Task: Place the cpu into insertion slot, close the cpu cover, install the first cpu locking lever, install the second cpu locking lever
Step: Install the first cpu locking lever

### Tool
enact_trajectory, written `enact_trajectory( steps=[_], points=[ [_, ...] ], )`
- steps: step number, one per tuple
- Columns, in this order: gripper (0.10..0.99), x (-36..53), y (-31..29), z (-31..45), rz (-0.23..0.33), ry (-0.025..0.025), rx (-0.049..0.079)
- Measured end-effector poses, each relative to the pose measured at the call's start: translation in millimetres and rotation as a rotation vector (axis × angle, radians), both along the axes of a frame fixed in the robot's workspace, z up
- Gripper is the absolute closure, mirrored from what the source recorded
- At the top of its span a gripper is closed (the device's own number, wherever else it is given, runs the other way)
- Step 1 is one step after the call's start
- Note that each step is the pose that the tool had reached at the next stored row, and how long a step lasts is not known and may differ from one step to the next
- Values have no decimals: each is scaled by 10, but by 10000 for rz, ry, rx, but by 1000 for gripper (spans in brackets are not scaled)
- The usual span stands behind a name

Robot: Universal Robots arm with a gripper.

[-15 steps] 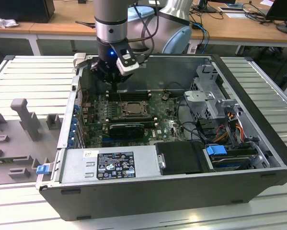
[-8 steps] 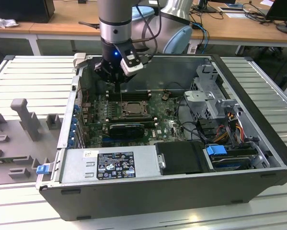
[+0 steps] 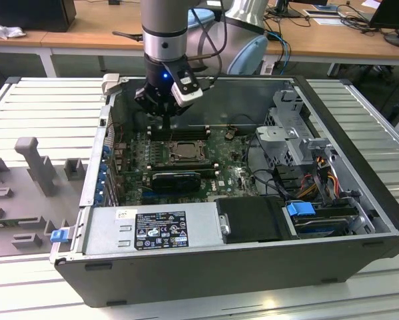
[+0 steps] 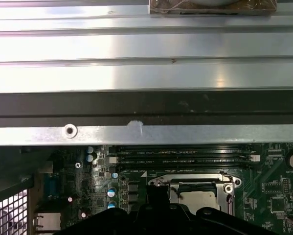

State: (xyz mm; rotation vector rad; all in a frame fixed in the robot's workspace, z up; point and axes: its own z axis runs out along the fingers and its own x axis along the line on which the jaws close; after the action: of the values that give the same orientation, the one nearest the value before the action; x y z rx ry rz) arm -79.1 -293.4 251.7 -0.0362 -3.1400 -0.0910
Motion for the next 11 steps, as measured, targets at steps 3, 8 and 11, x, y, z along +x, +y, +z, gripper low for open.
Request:
enact_trajectory(
  steps=[3, 8, 11],
  points=[
    [980, 7, 0, -5, 0, 1, -2],
    [980, 45, 0, -22, 0, -1, 1],
    [980, 78, 0, -29, 1, 2, 168]
  ],
)
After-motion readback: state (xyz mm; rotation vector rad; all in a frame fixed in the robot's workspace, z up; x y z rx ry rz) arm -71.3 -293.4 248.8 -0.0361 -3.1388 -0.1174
